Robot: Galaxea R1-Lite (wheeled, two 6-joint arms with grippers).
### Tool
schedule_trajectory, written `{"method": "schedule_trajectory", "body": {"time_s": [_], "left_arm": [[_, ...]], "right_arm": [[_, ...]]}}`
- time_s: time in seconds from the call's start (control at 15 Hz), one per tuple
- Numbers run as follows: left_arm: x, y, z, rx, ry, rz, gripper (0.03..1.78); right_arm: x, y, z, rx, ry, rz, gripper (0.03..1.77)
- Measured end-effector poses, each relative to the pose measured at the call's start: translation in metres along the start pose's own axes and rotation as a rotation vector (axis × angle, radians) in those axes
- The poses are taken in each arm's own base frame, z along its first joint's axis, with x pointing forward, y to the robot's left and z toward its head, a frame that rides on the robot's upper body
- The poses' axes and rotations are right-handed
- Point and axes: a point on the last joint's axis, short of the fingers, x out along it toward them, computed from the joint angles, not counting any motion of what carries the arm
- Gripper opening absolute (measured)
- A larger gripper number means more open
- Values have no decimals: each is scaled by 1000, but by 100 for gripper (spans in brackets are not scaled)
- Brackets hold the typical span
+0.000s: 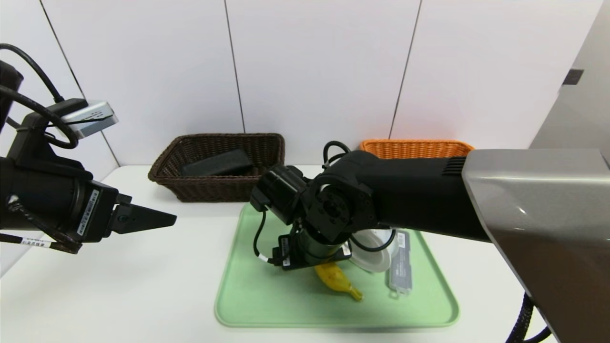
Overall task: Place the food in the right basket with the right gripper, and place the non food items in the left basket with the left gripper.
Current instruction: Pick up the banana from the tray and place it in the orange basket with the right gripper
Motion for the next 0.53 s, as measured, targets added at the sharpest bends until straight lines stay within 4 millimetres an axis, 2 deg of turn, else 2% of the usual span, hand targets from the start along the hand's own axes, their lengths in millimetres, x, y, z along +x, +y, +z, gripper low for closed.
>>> {"method": "schedule_trajectory", "body": {"time_s": [0.07, 0.2, 0.33, 0.53], "left_arm": [[0, 0, 0, -1, 1, 0, 169], [1, 0, 0, 0, 2, 0, 169], [1, 0, 0, 0, 2, 0, 169], [1, 0, 0, -1, 2, 0, 169]], "right_arm": [[0, 0, 0, 0, 0, -1, 164], [0, 0, 0, -2, 0, -2, 129], [0, 1, -1, -2, 2, -1, 103], [-3, 1, -1, -6, 1, 6, 72]]}}
